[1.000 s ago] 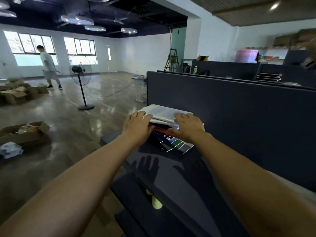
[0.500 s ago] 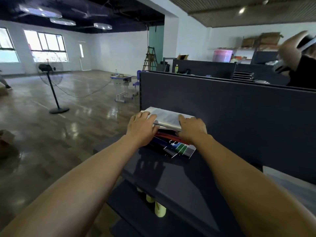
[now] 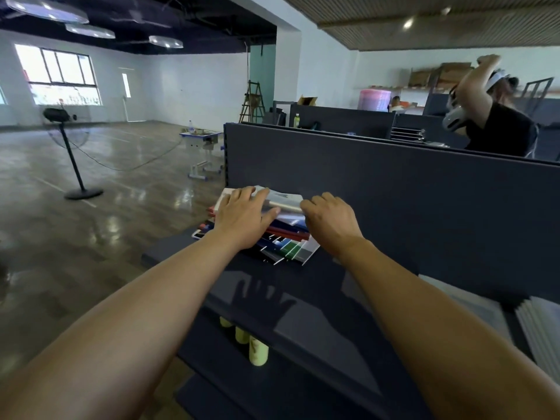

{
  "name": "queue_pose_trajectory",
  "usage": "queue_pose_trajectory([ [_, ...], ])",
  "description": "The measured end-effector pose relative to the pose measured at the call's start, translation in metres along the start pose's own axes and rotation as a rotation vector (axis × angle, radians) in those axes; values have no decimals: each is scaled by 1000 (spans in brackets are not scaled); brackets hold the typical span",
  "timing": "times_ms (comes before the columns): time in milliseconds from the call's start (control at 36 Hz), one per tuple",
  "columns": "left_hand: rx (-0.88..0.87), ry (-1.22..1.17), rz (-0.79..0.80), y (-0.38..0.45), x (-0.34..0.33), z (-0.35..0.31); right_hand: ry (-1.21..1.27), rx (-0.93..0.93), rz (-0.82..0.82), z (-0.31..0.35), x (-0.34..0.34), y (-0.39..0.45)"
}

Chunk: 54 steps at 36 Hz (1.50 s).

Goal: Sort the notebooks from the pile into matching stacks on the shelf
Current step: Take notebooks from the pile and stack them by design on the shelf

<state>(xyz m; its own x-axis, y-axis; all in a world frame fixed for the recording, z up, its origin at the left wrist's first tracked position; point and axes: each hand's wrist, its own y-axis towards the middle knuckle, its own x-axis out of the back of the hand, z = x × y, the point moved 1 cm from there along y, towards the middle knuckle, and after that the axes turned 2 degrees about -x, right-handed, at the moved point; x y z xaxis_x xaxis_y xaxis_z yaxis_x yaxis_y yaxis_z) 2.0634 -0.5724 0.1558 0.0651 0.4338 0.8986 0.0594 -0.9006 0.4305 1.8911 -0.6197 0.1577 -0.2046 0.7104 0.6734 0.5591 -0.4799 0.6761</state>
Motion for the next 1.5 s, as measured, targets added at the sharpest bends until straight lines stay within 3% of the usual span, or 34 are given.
queue_pose_trajectory([
  [250, -143, -77, -59, 0, -7, -68, -47, -11, -102, -45, 34, -59],
  [500, -306, -235, -18, -2, -14, -129, -335, -80, -296, -81, 71, -101],
  [722, -352, -447, -144, -27, -39, -170, -479, -232, -184, -81, 84, -150],
  [806, -151, -727, 140, -40, -54, -181, -493, -287, -97, -69, 78, -168],
  [917, 445, -1507, 733, -56, -67, -192, -347, -297, 5, -36, 63, -182],
  [972, 583, -1641, 804, -60, -75, -189, -210, -260, 55, -18, 53, -188],
  [1139, 486, -1305, 620, -62, -102, -161, 13, -439, 212, -2, 35, -208],
  [1250, 345, -1219, 506, -66, -104, -157, -75, -732, 150, -19, 37, -221],
  [1333, 305, -1213, 434, -70, -104, -159, -52, -936, 210, -25, 38, -224],
  [1500, 317, -1266, 418, -73, -113, -158, -113, -833, 368, -24, 30, -226],
])
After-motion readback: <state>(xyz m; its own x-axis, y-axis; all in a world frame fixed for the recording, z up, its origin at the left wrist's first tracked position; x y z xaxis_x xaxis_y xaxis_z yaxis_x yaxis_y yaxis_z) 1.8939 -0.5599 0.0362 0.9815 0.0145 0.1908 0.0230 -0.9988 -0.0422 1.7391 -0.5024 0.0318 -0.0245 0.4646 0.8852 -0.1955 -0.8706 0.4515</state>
